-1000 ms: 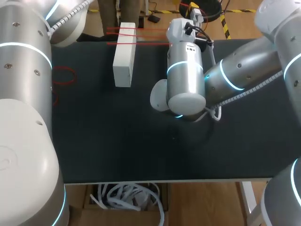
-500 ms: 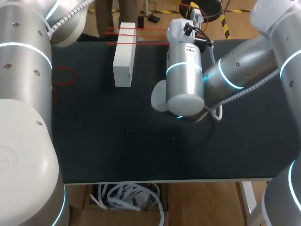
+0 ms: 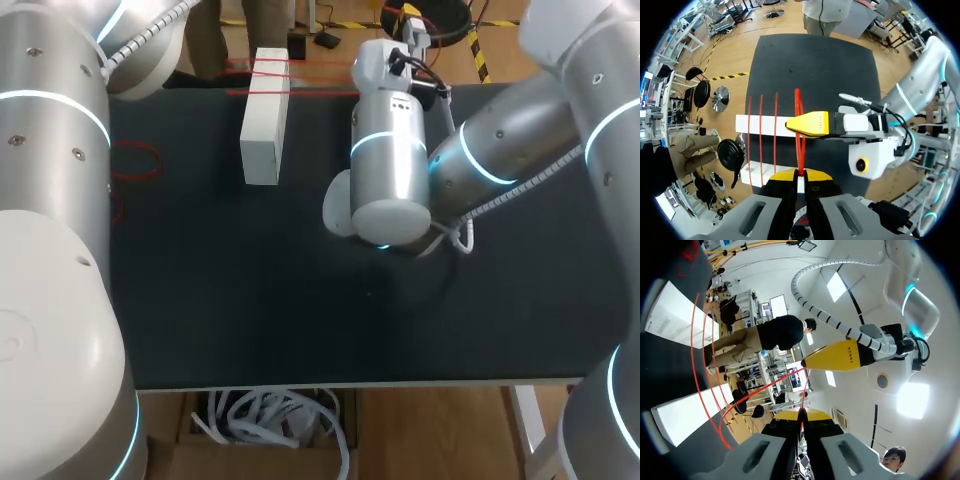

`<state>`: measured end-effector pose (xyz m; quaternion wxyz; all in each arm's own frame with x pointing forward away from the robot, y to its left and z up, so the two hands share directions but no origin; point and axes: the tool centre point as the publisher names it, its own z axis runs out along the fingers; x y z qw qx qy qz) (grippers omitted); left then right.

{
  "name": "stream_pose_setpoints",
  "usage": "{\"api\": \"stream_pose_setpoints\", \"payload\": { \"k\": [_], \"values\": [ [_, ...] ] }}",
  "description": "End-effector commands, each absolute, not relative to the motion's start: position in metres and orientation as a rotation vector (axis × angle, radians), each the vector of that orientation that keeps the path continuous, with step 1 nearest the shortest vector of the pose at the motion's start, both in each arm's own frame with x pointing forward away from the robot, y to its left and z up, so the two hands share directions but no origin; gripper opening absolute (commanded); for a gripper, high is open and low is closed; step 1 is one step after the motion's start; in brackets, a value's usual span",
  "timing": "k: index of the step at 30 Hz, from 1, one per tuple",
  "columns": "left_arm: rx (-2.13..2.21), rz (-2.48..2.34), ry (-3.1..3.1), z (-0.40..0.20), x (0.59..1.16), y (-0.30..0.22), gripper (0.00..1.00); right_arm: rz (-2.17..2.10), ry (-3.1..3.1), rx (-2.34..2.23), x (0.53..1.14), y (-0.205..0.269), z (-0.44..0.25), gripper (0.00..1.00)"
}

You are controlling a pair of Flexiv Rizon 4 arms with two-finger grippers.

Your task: Grab the tape and strap the tape.

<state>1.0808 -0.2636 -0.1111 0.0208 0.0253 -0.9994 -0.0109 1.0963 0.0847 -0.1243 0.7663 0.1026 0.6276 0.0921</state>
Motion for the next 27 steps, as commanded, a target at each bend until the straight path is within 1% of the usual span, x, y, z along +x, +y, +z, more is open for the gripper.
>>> {"api": "stream_pose_setpoints", "payload": {
  "k": [1,27],
  "values": [
    [0.077,-0.043,-3.094,-0.109,1.0824,-0.2647,0.0,0.202,1.37,0.218,1.0964,0.0859,-0.1222,0.0],
    [0.077,-0.043,-3.094,-0.109,1.0824,-0.2647,0.0,0.224,1.375,0.206,1.0955,0.0955,-0.1237,0.0]
  ]
}}
